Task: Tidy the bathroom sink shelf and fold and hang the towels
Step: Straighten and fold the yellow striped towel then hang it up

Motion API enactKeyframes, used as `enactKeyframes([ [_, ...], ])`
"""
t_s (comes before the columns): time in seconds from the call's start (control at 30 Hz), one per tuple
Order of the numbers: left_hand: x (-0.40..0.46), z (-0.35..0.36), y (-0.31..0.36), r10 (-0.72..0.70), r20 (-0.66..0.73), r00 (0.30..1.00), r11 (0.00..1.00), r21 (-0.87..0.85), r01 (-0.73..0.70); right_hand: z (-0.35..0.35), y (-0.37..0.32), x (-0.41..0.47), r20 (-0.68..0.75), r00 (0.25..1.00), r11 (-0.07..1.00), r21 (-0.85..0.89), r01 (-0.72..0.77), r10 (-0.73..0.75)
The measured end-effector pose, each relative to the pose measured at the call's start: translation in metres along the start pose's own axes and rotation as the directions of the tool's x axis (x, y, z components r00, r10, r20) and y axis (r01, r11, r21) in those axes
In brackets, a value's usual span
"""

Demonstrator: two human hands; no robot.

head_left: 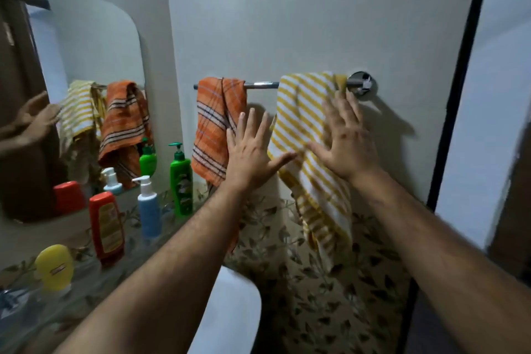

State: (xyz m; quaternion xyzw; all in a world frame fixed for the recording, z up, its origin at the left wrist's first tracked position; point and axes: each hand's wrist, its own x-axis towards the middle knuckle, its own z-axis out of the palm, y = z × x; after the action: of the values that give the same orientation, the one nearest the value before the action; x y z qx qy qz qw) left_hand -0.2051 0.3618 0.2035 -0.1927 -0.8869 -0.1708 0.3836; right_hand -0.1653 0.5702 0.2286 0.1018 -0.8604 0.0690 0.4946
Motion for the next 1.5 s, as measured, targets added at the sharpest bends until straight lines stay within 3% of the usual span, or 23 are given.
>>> enactKeyframes([
  [0.17,0.037,0.003,0.043,-0.269,0.114,0.956,0.928,-0.236,0.289,-0.007,0.024,0.014,0.029,0.978,0.95,0.233,-0.208,0.207],
  [0.27,0.046,0.006,0.06,-0.423,0.272,0.864,0.685,-0.528,0.502,-0.007,0.027,0.016,0.135,0.953,0.896,0.326,-0.301,0.271],
  [0.33,0.047,0.011,0.063,-0.462,0.373,0.804,0.535,-0.606,0.588,-0.009,0.028,0.018,0.182,0.926,0.847,0.375,-0.376,0.33],
  [0.4,0.044,0.014,0.066,-0.466,0.419,0.779,0.456,-0.641,0.617,-0.014,0.028,0.018,0.226,0.903,0.796,0.427,-0.429,0.365],
  [0.57,0.033,0.012,0.083,-0.494,0.314,0.811,0.431,-0.721,0.542,-0.021,0.028,0.021,0.298,0.866,0.701,0.509,-0.5,0.402],
  [0.63,0.025,0.003,0.097,-0.451,0.238,0.86,0.483,-0.746,0.459,-0.022,0.026,0.026,0.291,0.854,0.642,0.566,-0.518,0.432],
  [0.7,0.012,-0.004,0.113,-0.372,0.097,0.923,0.725,-0.591,0.354,-0.024,0.023,0.032,0.269,0.852,0.609,0.606,-0.512,0.449],
  [0.77,-0.005,-0.007,0.129,-0.2,-0.025,0.979,0.929,-0.322,0.182,-0.029,0.018,0.038,0.294,0.854,0.574,0.641,-0.509,0.429],
  [0.87,-0.02,-0.006,0.142,0.074,-0.036,0.997,0.991,-0.106,-0.077,-0.036,0.014,0.041,0.459,0.831,0.563,0.614,-0.553,0.315],
  [0.97,-0.027,-0.007,0.135,0.114,0.013,0.993,0.968,-0.226,-0.108,-0.038,0.019,0.033,0.486,0.823,0.662,0.518,-0.541,0.293],
  [1.07,-0.032,-0.01,0.118,-0.243,-0.105,0.964,0.76,-0.638,0.122,-0.046,0.022,0.021,0.517,0.798,0.47,0.647,-0.601,0.309],
  [1.13,-0.025,-0.004,0.104,-0.415,-0.065,0.908,0.682,-0.683,0.263,-0.053,0.026,0.013,0.559,0.774,0.362,0.684,-0.633,0.298],
  [1.23,-0.013,0.009,0.087,-0.545,0.173,0.82,0.53,-0.686,0.498,-0.062,0.031,-0.001,0.572,0.785,0.279,0.734,-0.619,0.236],
  [1.3,-0.009,0.016,0.084,-0.55,0.274,0.789,0.443,-0.705,0.554,-0.071,0.033,-0.01,0.554,0.806,0.225,0.775,-0.591,0.209],
  [1.4,-0.008,0.021,0.087,-0.494,0.349,0.796,0.323,-0.776,0.541,-0.071,0.047,-0.026,0.548,0.818,0.197,0.795,-0.574,0.175],
  [1.5,-0.01,0.026,0.093,-0.426,0.358,0.831,0.234,-0.844,0.484,-0.07,0.058,-0.041,0.519,0.838,0.393,0.745,-0.539,0.166],
])
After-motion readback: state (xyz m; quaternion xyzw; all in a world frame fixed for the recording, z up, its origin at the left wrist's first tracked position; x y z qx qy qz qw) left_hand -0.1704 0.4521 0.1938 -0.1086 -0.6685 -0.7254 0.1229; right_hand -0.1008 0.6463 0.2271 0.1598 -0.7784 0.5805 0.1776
